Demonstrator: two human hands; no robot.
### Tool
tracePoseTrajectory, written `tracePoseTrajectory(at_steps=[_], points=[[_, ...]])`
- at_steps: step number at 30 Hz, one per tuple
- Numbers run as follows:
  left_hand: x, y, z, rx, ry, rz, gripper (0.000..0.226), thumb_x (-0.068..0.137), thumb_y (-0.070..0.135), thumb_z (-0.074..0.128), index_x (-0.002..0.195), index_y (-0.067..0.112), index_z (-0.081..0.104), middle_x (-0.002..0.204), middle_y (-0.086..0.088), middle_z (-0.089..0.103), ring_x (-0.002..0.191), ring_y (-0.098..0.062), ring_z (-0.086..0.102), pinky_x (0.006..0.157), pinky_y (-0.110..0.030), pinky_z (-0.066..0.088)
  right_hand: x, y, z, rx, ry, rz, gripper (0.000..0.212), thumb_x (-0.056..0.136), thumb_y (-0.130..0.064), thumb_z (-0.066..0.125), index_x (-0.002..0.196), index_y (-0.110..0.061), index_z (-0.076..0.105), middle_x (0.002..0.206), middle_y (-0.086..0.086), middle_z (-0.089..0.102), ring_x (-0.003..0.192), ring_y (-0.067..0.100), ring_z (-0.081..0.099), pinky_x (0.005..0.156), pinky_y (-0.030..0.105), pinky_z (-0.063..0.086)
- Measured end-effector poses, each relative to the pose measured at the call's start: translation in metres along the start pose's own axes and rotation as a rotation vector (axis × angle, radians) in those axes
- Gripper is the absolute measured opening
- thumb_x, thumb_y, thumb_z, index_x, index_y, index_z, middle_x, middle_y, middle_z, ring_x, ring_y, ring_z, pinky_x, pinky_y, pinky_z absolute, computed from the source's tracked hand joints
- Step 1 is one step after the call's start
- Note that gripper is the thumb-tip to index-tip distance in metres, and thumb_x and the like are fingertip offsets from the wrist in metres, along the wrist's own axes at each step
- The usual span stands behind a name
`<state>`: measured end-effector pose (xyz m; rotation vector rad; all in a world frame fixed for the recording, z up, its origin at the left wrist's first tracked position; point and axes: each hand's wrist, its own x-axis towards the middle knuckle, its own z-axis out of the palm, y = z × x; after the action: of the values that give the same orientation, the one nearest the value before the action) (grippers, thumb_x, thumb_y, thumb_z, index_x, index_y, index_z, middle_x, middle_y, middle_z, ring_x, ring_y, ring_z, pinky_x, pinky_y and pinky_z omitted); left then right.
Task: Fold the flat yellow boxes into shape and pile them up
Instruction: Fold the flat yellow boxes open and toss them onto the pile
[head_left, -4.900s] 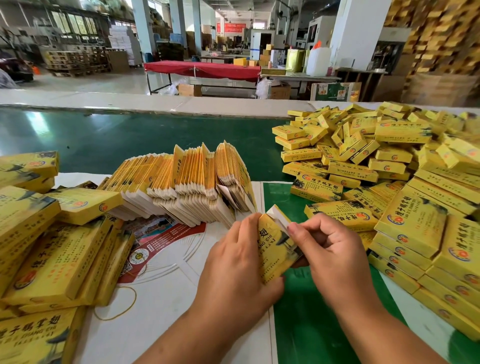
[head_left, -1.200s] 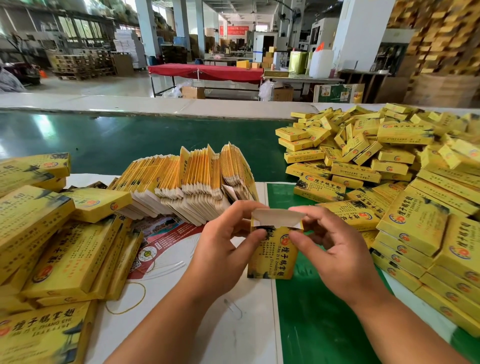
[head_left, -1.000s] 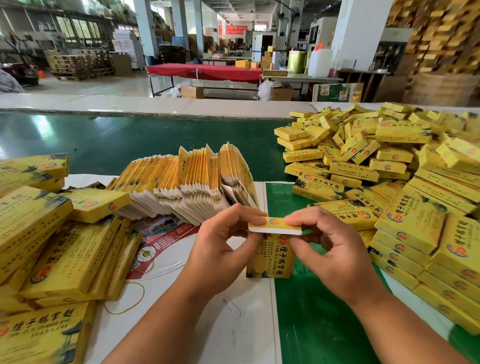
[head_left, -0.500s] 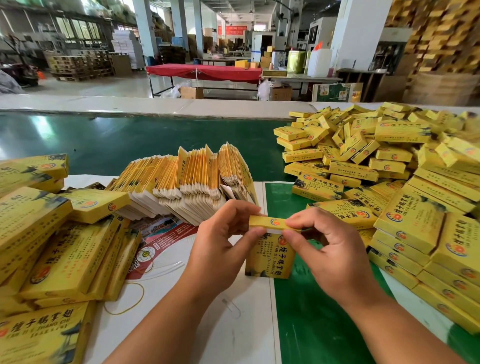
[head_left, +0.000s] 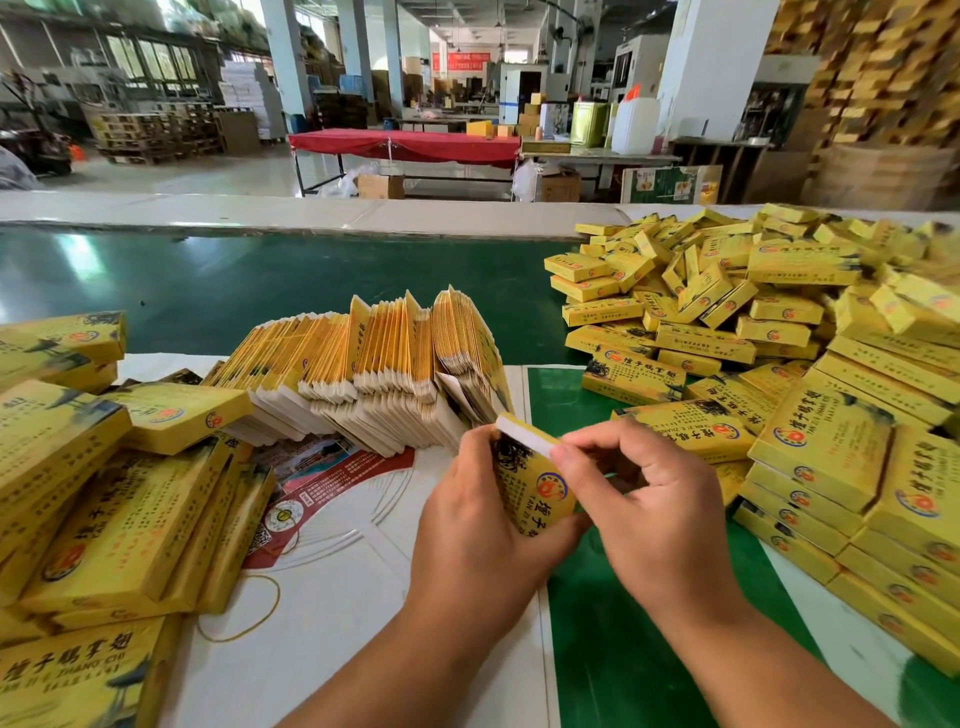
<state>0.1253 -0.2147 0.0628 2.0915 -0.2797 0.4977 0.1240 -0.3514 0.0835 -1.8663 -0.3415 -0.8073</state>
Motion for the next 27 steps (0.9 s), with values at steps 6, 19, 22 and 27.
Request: tracePoseTrajectory(at_steps=[6,19,22,27], points=[[-0.002,0.002,0.003,0.077,-0.05,0.03,0.071,0.056,0.064,0.067,0.116,0.04,0.036,0.091,0.021,0.055,0.083,0.0,0.056,0.061,-0.011,0.044,0.002,-0.001,-0.007,0.055,0.032,0.025,0.007,0.087,-0.023,0.067,0.081,-0.024,0.07,0.072,-0.012,0.069,0.059,0.003,0.064,0.05,0.013,0.047],[-0.002,0.006,-0.003,0.145,-0.056,0.149,0.085,0.07,0.069,0.06,0.145,0.049,0.026,0.119,0.022,0.057,0.096,0.004,0.056,0.076,-0.015,0.048,0.007,-0.004,-0.015,-0.128,-0.038,-0.02,0.014,0.083,-0.022,0.069,0.069,-0.019,0.069,0.062,-0.007,0.066,0.058,0.01,0.063,0.048,0.026,0.049],[0.001,0.007,-0.006,-0.074,-0.068,0.062,0.057,0.086,0.061,0.057,0.139,0.048,0.041,0.112,0.022,0.063,0.099,0.004,0.06,0.081,-0.018,0.052,0.006,-0.002,-0.016,-0.154,-0.049,-0.044,0.016,0.085,-0.017,0.073,0.069,-0.017,0.069,0.06,-0.008,0.064,0.056,0.011,0.06,0.047,0.025,0.048],[0.013,0.011,-0.019,-0.655,-0.078,-0.281,0.023,0.092,0.032,0.052,0.109,0.027,0.066,0.07,0.01,0.066,0.067,-0.003,0.066,0.058,-0.019,0.054,0.006,-0.003,-0.018,-0.13,-0.119,-0.163,0.01,0.086,-0.014,0.07,0.078,-0.009,0.073,0.072,-0.003,0.07,0.063,0.013,0.065,0.052,0.035,0.053]])
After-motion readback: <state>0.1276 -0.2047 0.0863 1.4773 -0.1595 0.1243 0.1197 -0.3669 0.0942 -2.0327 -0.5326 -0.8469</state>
